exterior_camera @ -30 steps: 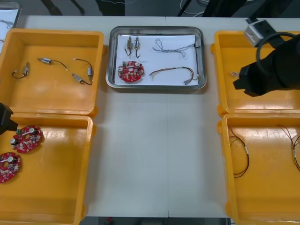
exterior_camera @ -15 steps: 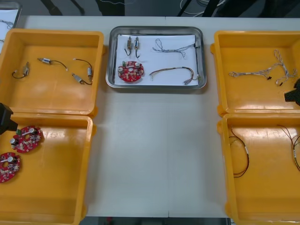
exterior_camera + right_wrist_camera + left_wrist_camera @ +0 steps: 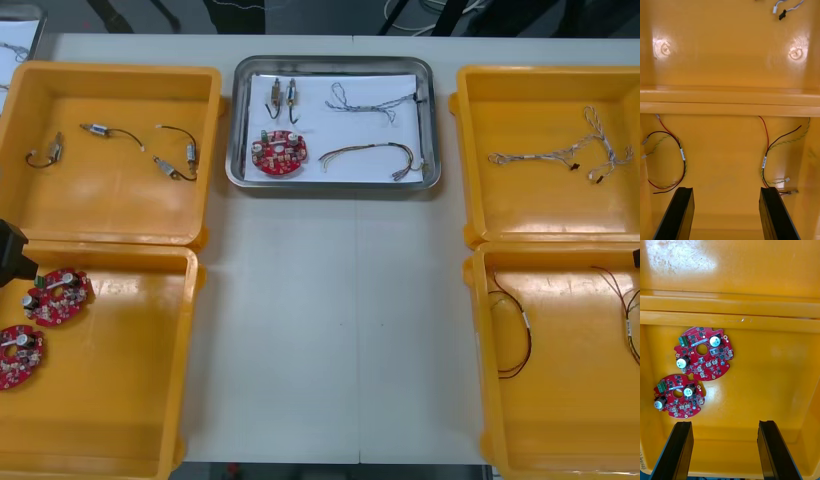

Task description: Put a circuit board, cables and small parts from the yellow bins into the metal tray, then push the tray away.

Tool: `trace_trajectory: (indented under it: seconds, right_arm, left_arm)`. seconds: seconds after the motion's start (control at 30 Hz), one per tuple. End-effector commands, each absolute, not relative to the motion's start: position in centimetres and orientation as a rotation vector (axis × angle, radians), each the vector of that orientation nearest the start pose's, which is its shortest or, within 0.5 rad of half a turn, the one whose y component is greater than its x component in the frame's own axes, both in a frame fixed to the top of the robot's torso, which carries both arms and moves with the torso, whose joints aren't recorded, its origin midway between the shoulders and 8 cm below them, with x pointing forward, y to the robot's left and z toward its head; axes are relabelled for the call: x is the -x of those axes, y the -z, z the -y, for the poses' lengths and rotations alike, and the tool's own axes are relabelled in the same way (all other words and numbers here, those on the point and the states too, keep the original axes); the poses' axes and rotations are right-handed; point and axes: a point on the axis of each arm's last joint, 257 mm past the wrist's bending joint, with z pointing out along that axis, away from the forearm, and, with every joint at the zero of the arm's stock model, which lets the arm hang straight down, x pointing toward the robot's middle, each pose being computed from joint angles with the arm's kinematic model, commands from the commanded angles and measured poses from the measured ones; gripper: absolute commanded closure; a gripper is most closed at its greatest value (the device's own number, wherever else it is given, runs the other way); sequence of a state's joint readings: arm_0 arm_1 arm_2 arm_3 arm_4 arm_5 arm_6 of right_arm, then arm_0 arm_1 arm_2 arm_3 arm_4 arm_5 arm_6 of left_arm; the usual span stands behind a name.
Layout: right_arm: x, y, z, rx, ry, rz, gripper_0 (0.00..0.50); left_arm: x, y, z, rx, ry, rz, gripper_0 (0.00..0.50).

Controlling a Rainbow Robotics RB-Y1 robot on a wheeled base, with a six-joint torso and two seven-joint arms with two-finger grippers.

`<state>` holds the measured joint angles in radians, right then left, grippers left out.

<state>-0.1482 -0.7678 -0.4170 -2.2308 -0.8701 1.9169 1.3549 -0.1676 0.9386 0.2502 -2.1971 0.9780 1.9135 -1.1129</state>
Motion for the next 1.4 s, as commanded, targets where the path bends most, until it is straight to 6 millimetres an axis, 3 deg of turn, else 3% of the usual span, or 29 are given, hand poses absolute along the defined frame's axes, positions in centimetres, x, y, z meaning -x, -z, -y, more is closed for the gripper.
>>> trace_trajectory:
  seconds: [0.03,0.43,1.4]
  right_arm:
    - [-35.8,14.0,40.5,-0.017,0.054,-2.612,0.000]
    - [-35.6,14.4,39.3,-0.028,-0.001,-2.604,0.000]
    - [-35.3,14.8,39.3,-0.033,-0.006,-2.611,0.000]
  left_arm:
    - [-35.4,14.1,-39.5,-0.027,-0.157,-2.725,0.000]
    - [-35.4,14.1,-39.5,-0.027,-0.157,-2.725,0.000]
    - [-35.4,14.1,-39.5,-0.027,-0.157,-2.725,0.000]
